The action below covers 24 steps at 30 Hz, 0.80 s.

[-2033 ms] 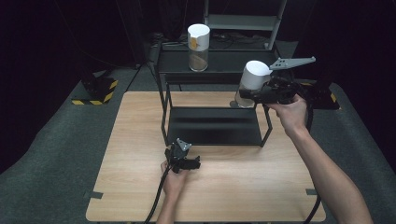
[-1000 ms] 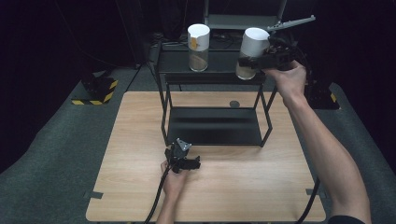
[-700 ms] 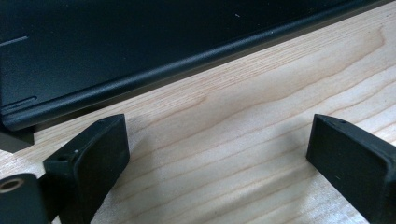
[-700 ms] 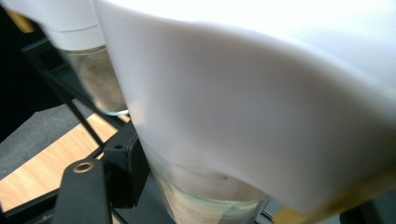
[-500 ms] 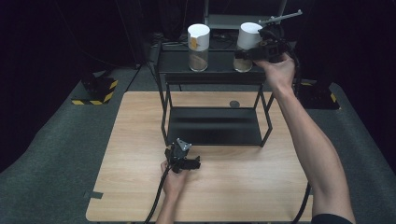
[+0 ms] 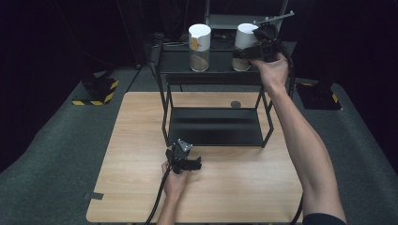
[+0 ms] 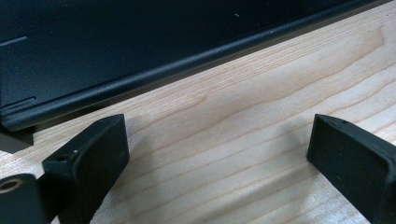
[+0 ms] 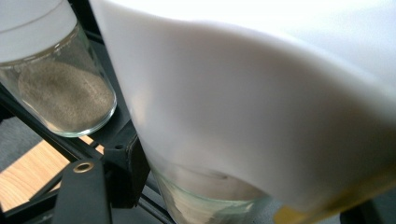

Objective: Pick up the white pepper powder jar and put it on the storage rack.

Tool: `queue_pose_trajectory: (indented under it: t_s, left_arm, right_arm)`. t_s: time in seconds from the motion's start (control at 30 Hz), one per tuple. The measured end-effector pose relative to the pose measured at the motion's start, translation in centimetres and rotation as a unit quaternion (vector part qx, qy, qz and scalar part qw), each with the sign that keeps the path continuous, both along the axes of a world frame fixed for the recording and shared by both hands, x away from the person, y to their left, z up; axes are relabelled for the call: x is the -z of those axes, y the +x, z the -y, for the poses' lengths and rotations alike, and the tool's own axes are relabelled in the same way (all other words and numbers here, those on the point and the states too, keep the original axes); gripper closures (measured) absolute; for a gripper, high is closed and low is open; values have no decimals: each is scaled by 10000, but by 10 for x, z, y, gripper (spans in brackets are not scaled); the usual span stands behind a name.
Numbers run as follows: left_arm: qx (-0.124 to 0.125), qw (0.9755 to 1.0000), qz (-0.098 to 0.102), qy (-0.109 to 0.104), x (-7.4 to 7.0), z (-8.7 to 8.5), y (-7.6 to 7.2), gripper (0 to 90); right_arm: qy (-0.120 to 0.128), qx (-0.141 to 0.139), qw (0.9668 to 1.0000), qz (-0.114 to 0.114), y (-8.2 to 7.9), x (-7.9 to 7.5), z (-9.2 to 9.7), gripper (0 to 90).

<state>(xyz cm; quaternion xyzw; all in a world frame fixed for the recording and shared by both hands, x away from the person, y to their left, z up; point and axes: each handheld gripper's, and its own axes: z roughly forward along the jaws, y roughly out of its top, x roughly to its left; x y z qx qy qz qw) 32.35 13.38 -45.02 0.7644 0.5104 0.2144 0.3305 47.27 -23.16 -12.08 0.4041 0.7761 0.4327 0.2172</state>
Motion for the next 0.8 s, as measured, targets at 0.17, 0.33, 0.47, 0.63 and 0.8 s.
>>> queue_pose_trajectory:
  t_s: [0.17,0.33,0.47,0.63,0.8]
  left_arm:
    - [-4,10000,4,-3,0,0,0,54]
    - [-1,10000,3,-3,0,0,0,54]
    - [-3,10000,3,-3,0,0,0,54]
    - [-3,10000,3,-3,0,0,0,54]
    - [-2,10000,1,-4,0,0,0,54]
  right_arm:
    - [-75,2,9999,72,-2,1,-3,300]
    - [-72,-3,9999,106,-3,3,-3,300]
    - [-51,5,9999,129,-4,5,-3,299]
    - [-41,39,9999,152,-5,6,-4,290]
    - [94,66,9996,267,-10,9,1,195]
